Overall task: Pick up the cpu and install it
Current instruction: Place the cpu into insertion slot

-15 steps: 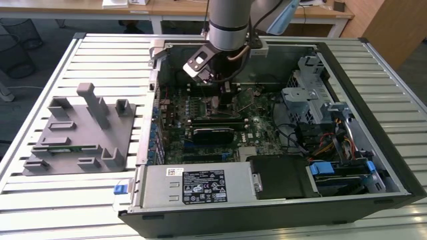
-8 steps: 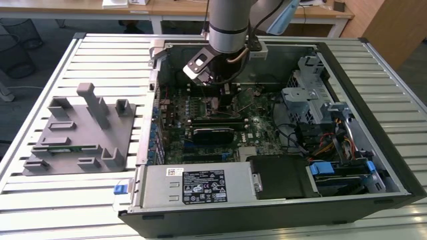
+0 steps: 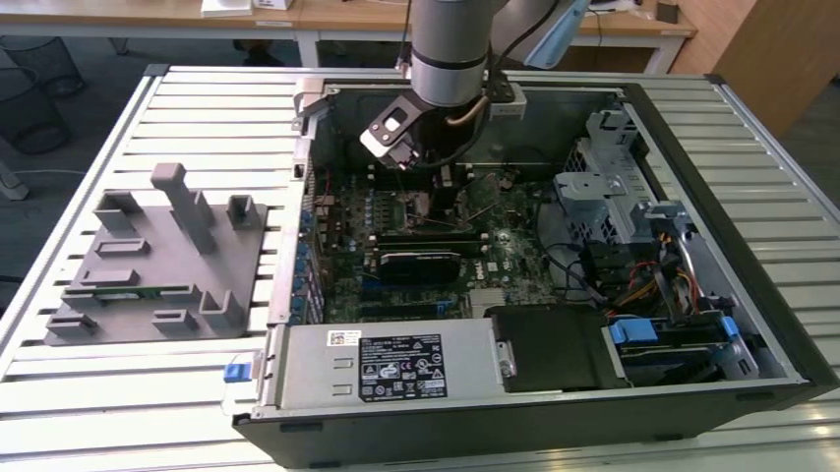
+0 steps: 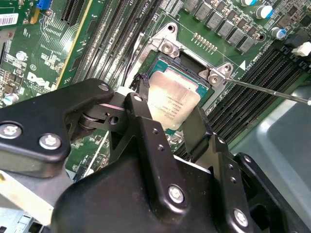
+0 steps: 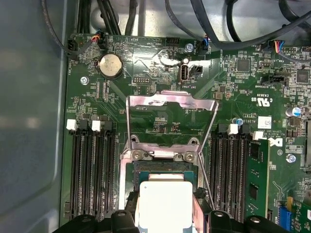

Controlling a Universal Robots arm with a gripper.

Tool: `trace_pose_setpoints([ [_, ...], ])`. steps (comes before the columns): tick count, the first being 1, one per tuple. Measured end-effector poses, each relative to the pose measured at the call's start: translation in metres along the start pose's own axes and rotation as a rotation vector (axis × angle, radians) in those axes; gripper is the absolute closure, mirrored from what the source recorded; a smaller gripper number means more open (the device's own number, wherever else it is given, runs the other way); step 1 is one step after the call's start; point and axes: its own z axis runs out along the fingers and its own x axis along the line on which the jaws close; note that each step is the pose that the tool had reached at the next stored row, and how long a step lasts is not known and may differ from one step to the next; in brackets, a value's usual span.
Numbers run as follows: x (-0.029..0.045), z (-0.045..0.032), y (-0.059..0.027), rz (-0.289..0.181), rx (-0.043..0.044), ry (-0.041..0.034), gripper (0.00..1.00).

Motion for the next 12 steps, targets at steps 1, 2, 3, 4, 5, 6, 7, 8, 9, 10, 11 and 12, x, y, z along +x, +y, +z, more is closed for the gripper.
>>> trace_pose_setpoints([
  [1,0.0001,0.0002,0.0001,0.003,0.0001,-0.0001,0.47],
  [2,0.0001,0.0005,0.0001,0.006,0.0001,0.0000,0.47],
  [3,0.0001,0.0007,0.0001,0.007,0.0002,-0.0001,0.47],
  [4,0.0002,0.0010,0.0001,0.007,0.0002,0.0000,0.47],
  [5,0.0002,0.0014,0.0001,0.007,0.0001,0.0001,0.47],
  [6,0.0002,0.0019,0.0002,0.008,0.0002,0.0000,0.47],
  [7,0.0002,0.0023,0.0002,0.008,0.0002,0.0000,0.47],
  [8,0.0003,0.0028,0.0002,0.009,0.0002,0.0000,0.47],
  [9,0.0003,0.0033,0.0002,0.009,0.0002,0.0000,0.47],
  [10,0.0003,0.0039,0.0003,0.009,0.0002,0.0000,0.47],
  [11,0.0003,0.0044,0.0003,0.009,0.0002,-0.0001,0.47],
  [12,0.0003,0.0050,0.0003,0.009,0.0002,0.0000,0.47],
])
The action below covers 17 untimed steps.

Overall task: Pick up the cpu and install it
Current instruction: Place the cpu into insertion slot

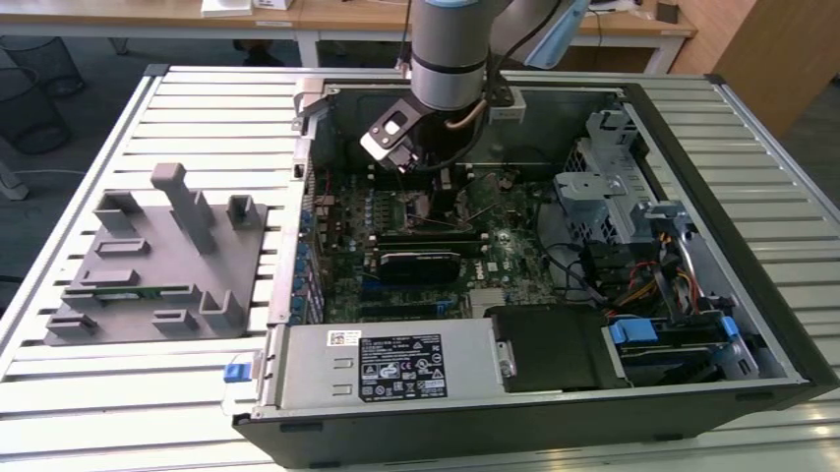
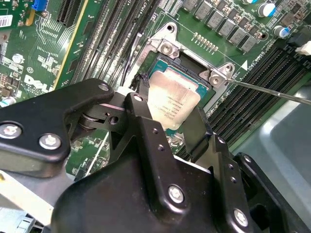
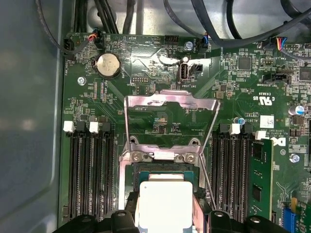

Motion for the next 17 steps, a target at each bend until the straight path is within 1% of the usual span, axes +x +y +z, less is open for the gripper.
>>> trace_pose_setpoints([
  [17,0.0001,0.0072,0.0012,0.000,0.0003,-0.0004,0.47],
])
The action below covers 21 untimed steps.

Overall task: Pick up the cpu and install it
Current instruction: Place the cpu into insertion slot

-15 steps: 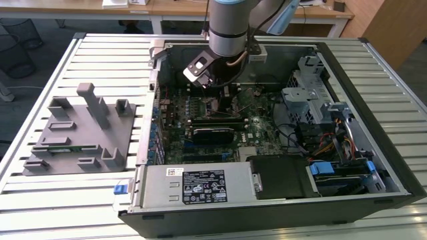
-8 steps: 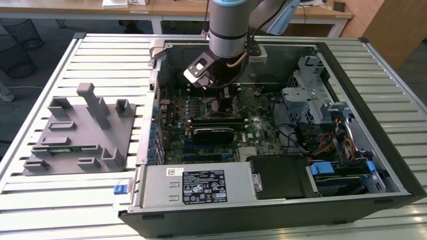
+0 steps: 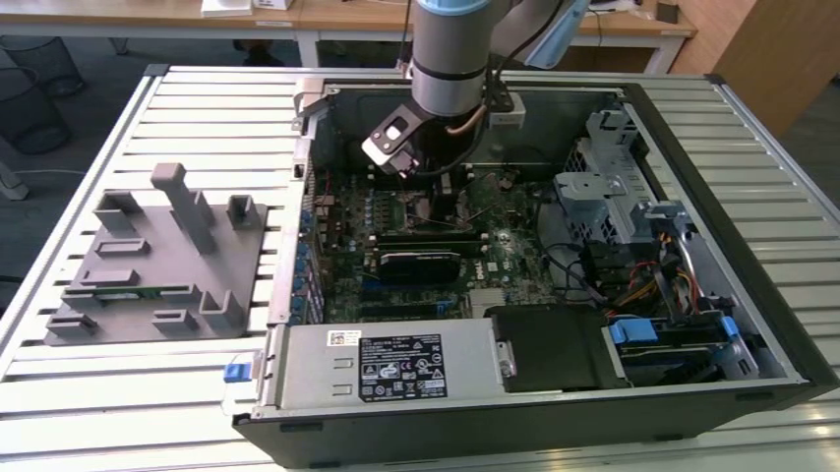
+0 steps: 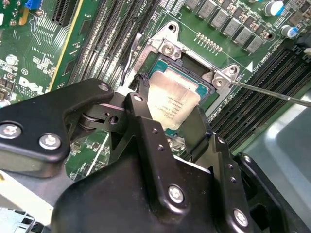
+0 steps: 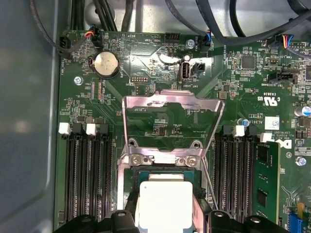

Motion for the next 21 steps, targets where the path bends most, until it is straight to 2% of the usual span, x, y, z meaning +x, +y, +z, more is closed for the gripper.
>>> trace_pose_setpoints([
  [15,0.0001,0.0014,0.0001,0.000,-0.0005,0.0006,0.47],
  [17,0.0003,0.0017,0.0002,0.000,-0.0008,0.0011,0.46],
  [18,0.0002,0.0016,0.0001,0.000,-0.0006,0.0009,0.40],
  [21,0.0001,0.0014,0.0001,0.000,-0.0002,0.0003,0.40],
])
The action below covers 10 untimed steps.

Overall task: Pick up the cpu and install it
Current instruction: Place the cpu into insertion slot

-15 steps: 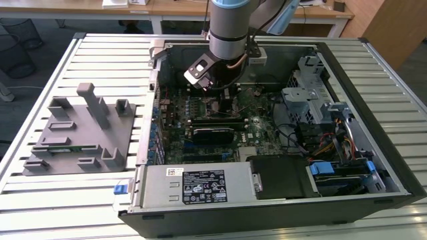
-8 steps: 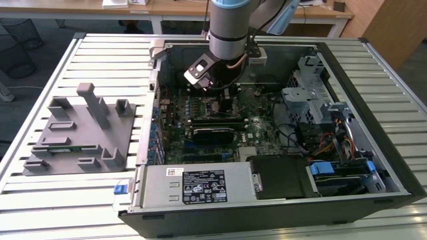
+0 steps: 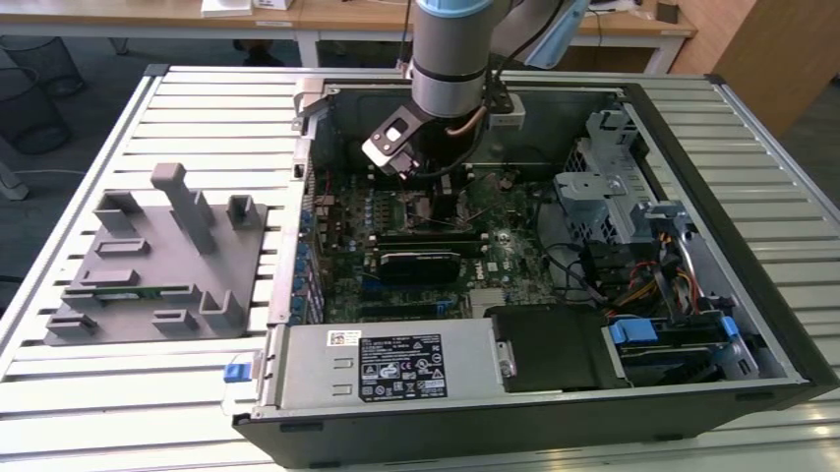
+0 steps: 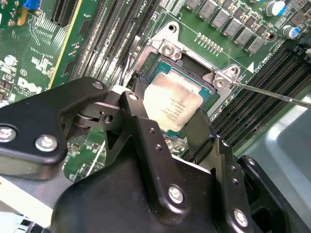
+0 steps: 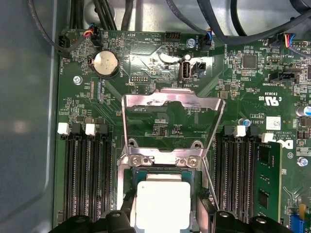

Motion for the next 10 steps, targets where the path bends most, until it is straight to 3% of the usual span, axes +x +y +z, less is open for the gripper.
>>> trace_pose_setpoints([
  [10,-0.0001,-0.0055,0.0000,0.000,0.0000,0.0007,0.40],
])
